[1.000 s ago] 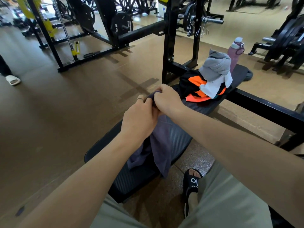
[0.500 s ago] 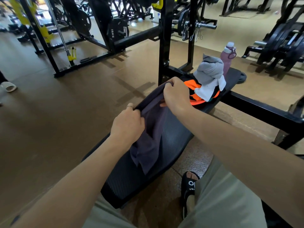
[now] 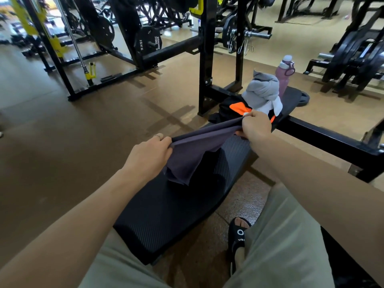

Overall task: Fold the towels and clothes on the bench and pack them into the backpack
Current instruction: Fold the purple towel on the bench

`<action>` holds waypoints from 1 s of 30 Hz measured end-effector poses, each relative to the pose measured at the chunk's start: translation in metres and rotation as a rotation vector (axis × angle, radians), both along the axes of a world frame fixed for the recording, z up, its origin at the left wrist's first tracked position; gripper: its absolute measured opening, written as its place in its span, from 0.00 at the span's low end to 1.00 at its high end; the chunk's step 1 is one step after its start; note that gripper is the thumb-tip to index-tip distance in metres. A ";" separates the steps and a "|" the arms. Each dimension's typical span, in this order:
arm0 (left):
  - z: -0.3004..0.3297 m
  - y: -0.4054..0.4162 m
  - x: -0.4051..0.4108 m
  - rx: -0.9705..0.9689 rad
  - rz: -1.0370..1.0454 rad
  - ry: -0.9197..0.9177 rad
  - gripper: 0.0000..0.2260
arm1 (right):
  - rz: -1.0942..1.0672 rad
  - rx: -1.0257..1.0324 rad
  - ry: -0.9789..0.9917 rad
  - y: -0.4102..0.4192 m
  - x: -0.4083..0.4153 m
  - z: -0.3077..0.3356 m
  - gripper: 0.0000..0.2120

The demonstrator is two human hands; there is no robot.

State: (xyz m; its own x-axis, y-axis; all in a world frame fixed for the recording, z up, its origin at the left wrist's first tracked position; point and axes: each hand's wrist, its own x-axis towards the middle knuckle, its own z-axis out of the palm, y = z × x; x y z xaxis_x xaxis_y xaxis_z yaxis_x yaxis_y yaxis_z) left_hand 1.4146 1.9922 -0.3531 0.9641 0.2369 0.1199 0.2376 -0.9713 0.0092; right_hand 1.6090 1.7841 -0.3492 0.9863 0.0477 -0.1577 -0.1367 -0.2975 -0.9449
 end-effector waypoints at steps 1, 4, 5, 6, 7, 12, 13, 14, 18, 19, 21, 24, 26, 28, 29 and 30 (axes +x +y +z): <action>0.001 0.002 -0.001 -0.017 -0.013 -0.008 0.11 | 0.002 0.021 0.015 -0.001 0.002 0.000 0.07; 0.002 0.008 -0.005 -0.039 -0.026 -0.056 0.10 | 0.059 0.147 0.083 0.000 0.005 0.001 0.06; 0.003 0.010 -0.007 -0.058 -0.026 -0.076 0.09 | 0.089 0.182 0.095 0.001 0.005 0.001 0.06; 0.004 0.012 -0.009 -0.076 -0.034 -0.097 0.08 | 0.113 0.181 0.093 0.001 0.005 0.001 0.07; 0.005 0.014 -0.011 -0.093 -0.044 -0.115 0.06 | 0.133 0.151 0.074 0.000 0.005 -0.001 0.07; 0.008 0.025 -0.017 -0.129 -0.096 -0.156 0.01 | 0.116 -0.045 -0.100 -0.006 0.006 -0.004 0.06; 0.009 0.027 -0.018 -0.131 -0.104 -0.159 0.01 | 0.090 -0.030 -0.112 -0.006 0.007 -0.004 0.05; 0.009 0.029 -0.018 -0.135 -0.113 -0.164 0.01 | 0.066 -0.018 -0.116 -0.005 0.008 -0.003 0.04; 0.008 0.037 -0.018 -0.194 -0.115 -0.216 0.02 | 0.030 -0.006 -0.121 0.001 0.004 0.005 0.06; 0.008 0.039 -0.017 -0.219 -0.110 -0.242 0.02 | 0.032 -0.014 -0.125 0.001 0.003 0.006 0.07; 0.010 0.039 -0.014 -0.301 -0.092 -0.308 0.05 | 0.035 -0.067 -0.147 0.000 0.000 0.008 0.11; 0.015 0.035 -0.013 -0.406 -0.052 -0.377 0.10 | 0.055 -0.124 -0.136 -0.002 0.002 0.006 0.12; 0.018 0.032 -0.013 -0.451 -0.041 -0.408 0.10 | 0.052 -0.082 -0.054 -0.003 0.007 0.005 0.11; 0.020 0.028 -0.014 -0.484 -0.048 -0.432 0.10 | 0.040 -0.020 0.029 -0.005 0.014 0.001 0.08; 0.021 0.026 -0.014 -0.505 -0.047 -0.433 0.10 | 0.051 -0.004 0.038 -0.006 0.017 -0.002 0.06; 0.022 0.023 -0.015 -0.536 -0.039 -0.426 0.10 | 0.063 0.009 0.038 -0.008 0.019 -0.004 0.05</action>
State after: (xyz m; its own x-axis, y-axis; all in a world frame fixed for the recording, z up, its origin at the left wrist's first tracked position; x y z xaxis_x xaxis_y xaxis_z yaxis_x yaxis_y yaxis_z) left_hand 1.4001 2.0155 -0.3312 0.8681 0.3351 0.3663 0.0713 -0.8144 0.5759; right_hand 1.6280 1.7760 -0.3531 0.9748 0.1106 -0.1938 -0.1535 -0.2981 -0.9421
